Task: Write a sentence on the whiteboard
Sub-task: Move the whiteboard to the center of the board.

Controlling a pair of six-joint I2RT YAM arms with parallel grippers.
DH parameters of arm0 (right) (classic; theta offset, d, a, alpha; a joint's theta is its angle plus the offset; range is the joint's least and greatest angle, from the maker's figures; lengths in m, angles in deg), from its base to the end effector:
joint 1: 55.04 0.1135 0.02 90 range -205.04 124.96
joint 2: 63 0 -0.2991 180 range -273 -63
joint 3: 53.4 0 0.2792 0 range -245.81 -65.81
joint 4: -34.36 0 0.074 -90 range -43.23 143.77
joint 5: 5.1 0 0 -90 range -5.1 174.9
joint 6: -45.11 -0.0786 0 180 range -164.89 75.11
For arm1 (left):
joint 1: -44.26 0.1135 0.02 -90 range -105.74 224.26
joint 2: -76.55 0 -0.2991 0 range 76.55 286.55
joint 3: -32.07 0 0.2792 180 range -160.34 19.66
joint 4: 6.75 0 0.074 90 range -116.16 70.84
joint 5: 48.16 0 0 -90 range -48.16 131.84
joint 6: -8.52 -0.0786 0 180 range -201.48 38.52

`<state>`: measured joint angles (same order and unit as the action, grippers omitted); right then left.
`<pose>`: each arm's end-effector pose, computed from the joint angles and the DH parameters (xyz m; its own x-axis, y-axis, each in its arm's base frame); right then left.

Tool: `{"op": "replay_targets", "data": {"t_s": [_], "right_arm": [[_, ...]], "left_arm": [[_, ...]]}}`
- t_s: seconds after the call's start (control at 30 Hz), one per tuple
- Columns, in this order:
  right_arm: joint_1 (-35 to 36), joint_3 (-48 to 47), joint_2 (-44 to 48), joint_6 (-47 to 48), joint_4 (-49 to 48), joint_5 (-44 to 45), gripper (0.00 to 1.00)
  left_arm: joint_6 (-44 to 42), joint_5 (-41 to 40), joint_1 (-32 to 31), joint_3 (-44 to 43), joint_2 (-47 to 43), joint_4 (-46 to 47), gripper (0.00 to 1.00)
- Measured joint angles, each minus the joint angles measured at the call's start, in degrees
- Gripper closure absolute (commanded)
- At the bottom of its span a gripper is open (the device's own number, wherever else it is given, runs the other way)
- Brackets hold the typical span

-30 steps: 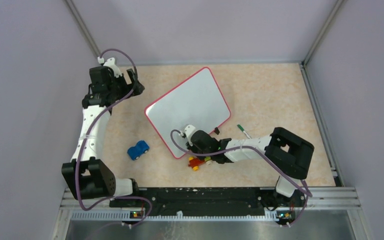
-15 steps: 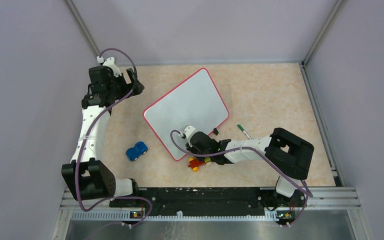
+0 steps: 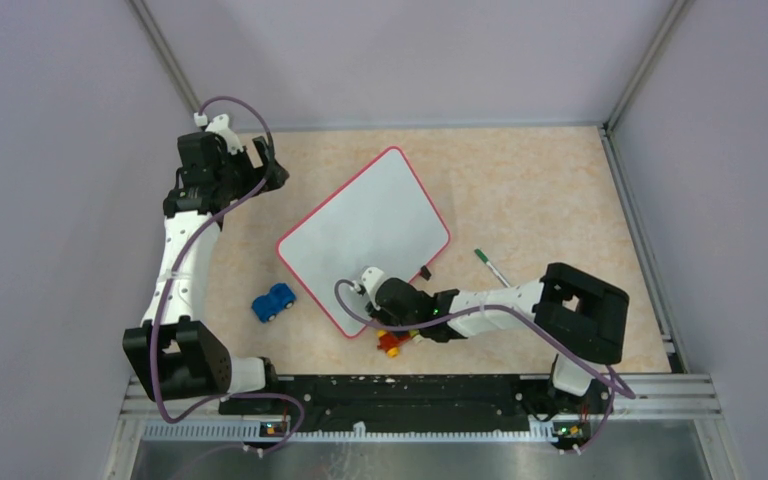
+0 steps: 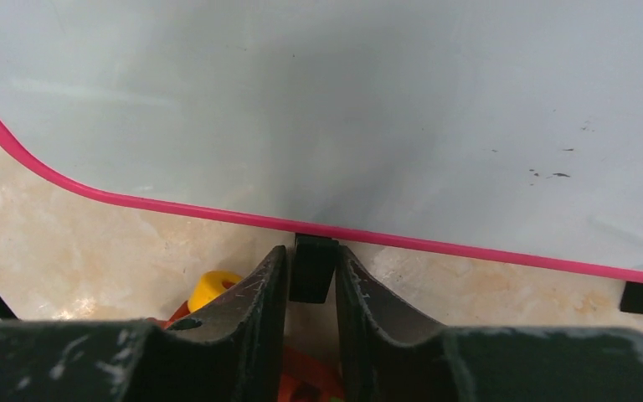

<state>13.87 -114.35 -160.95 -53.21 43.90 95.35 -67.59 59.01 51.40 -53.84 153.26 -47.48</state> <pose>0.1531 0.3573 0.1319 -0.3847 -0.6021 -0.6997 -0.8257 0.5633 -0.0307 0.3541 0.0210 0.3713 -0.5351 -0.2982 -0.7904 0.0025 0.9351 -0.3545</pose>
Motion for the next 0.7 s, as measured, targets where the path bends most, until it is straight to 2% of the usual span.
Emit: {"op": "replay_targets", "data": {"t_s": [0.07,0.23,0.43,0.7], "right_arm": [[0.0,-0.2,0.1,0.6,0.5,0.1,0.6],[0.1,-0.3,1.1,2.4,3.1,-0.2,0.5],[-1.1,-0.3,3.5,3.9,9.1,-3.6,0.48],[-6.4,-2.4,8.6,4.3,14.7,-7.5,0.45]], "left_arm": [[0.0,0.2,0.0,0.0,0.0,0.0,0.01],[0.0,1.5,0.0,0.0,0.0,0.0,0.01],[0.0,2.2,0.0,0.0,0.0,0.0,0.01],[0.0,3.0,0.0,0.0,0.0,0.1,0.01]]}}
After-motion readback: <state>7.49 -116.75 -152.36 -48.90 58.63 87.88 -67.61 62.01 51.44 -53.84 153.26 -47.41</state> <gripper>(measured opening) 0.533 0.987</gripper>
